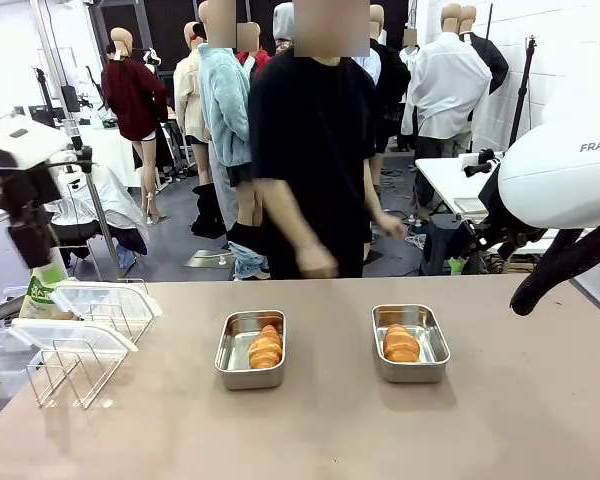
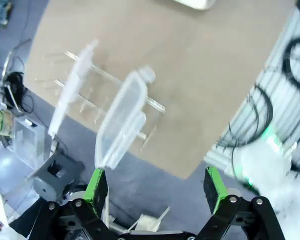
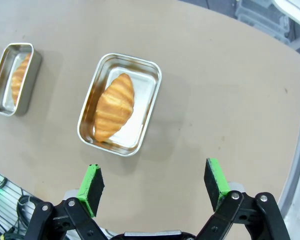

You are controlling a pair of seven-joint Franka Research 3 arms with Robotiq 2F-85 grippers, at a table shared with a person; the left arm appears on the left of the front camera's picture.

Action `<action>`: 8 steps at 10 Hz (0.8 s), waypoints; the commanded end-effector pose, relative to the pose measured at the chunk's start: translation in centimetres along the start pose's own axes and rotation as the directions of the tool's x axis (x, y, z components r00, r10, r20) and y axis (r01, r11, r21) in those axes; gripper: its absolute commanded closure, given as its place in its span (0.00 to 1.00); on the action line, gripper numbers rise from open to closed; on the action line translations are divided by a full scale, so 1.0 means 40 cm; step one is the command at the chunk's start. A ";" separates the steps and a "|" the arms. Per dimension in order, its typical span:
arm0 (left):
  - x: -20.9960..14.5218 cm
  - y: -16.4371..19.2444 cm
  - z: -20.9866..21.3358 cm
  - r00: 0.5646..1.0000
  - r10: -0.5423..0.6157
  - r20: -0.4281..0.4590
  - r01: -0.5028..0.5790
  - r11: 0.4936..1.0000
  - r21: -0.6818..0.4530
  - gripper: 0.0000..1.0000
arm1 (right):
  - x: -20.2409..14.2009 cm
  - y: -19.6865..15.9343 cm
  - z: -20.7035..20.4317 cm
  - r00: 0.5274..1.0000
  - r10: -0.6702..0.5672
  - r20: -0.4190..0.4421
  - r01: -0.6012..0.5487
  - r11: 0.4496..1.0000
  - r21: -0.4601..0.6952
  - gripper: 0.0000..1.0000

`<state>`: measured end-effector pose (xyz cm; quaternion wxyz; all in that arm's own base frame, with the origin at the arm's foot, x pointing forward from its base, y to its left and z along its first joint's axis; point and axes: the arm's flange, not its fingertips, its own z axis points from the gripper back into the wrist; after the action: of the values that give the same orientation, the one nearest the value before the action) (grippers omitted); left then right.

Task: Place the bread in airtight containers.
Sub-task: Pick up one Airtight Container lid and hand it to the human.

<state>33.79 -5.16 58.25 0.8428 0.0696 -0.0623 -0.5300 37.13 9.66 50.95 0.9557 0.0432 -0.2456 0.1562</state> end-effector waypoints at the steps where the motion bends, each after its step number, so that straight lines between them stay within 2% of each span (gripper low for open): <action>1: -0.033 0.011 0.021 0.978 -0.204 -0.035 0.205 0.978 0.038 0.00 | 0.000 0.001 0.002 1.000 0.003 -0.002 -0.003 1.000 -0.002 0.00; 3: -0.069 0.005 0.023 0.941 -0.337 0.036 0.330 0.936 0.122 0.00 | 0.000 0.001 0.002 1.000 0.003 -0.002 -0.003 1.000 -0.002 0.00; 6: -0.041 -0.004 0.038 0.885 -0.465 0.030 0.450 0.871 0.198 0.00 | 0.000 0.001 0.002 1.000 0.003 -0.002 -0.003 1.000 -0.002 0.00; 7: -0.050 0.000 0.053 0.923 -0.386 -0.001 0.382 0.915 0.132 0.00 | 0.000 0.001 0.002 1.000 0.003 -0.002 -0.003 1.000 -0.002 0.00; 8: -0.050 0.000 0.053 0.923 -0.386 -0.001 0.382 0.915 0.132 0.00 | 0.000 0.001 0.002 1.000 0.003 -0.002 -0.003 1.000 -0.002 0.00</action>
<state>32.52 -3.73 60.30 0.7004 0.1357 -0.1030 -0.6931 37.13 9.66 50.95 0.9557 0.0432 -0.2455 0.1563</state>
